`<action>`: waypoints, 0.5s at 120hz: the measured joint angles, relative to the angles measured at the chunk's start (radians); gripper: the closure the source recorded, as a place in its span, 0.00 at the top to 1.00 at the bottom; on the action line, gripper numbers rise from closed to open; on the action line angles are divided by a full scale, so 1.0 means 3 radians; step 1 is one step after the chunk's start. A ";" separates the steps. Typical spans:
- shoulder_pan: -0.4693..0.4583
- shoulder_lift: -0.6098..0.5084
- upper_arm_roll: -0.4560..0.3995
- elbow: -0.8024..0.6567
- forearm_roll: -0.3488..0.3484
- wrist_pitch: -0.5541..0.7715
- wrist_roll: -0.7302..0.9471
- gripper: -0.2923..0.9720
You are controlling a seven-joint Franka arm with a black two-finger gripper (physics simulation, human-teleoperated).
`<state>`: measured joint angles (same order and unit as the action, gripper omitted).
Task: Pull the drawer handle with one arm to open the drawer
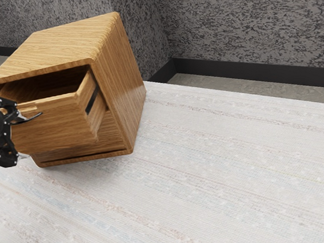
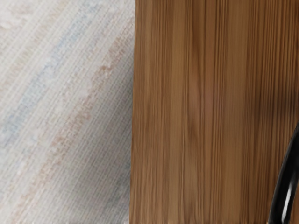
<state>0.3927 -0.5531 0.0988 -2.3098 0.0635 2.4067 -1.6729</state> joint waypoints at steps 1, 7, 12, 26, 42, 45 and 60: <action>0.0012 -0.0013 -0.0013 -0.0011 0.0000 0.0000 0.0000 0.77; 0.0054 -0.0074 -0.0062 -0.0062 -0.0003 0.0001 -0.0002 0.77; 0.0072 -0.0116 -0.0089 -0.0098 -0.0004 0.0002 -0.0004 0.77; 0.0126 -0.0286 -0.0162 -0.0234 -0.0009 0.0003 -0.0008 0.77; 0.0231 -0.0496 -0.0309 -0.0406 -0.0093 0.0005 -0.0013 0.77; 0.0232 -0.0532 -0.0318 -0.0434 -0.0099 0.0005 -0.0014 0.77; 0.0316 -0.0828 -0.0410 -0.0515 -0.0098 -0.0010 -0.0016 0.77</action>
<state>0.4874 -0.8015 -0.0244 -2.4644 0.0341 2.4037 -1.6778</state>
